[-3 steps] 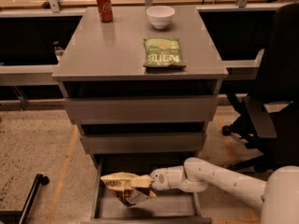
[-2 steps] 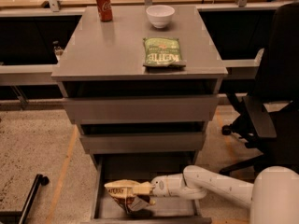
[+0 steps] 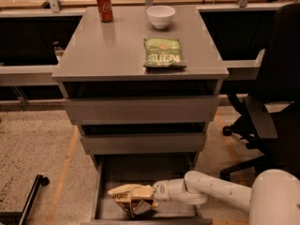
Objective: Place brown chip bag into bottom drawer
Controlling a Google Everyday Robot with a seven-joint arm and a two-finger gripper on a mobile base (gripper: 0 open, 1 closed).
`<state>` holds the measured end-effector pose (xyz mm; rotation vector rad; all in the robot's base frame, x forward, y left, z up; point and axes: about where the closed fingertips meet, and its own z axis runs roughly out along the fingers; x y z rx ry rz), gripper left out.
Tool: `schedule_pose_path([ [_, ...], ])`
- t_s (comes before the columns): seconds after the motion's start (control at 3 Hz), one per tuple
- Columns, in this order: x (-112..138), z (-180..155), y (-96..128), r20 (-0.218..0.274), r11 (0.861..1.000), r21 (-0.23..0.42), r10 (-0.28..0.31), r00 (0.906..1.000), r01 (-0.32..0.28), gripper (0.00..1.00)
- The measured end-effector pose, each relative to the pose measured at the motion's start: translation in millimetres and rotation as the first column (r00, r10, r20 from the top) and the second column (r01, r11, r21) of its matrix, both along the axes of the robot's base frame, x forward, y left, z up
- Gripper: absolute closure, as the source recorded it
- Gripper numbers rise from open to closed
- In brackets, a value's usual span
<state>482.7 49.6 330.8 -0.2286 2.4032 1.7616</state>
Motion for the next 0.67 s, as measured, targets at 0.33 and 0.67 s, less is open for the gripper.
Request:
schedule_pose_path([
  [0.33,-0.9,-0.3,2.0,-0.002,1.000,0.001,0.003,1.0000,-0.003,0.00],
  [0.67,-0.9,-0.3,2.1,-0.002,1.000,0.002,0.003,1.0000,-0.003,0.00],
])
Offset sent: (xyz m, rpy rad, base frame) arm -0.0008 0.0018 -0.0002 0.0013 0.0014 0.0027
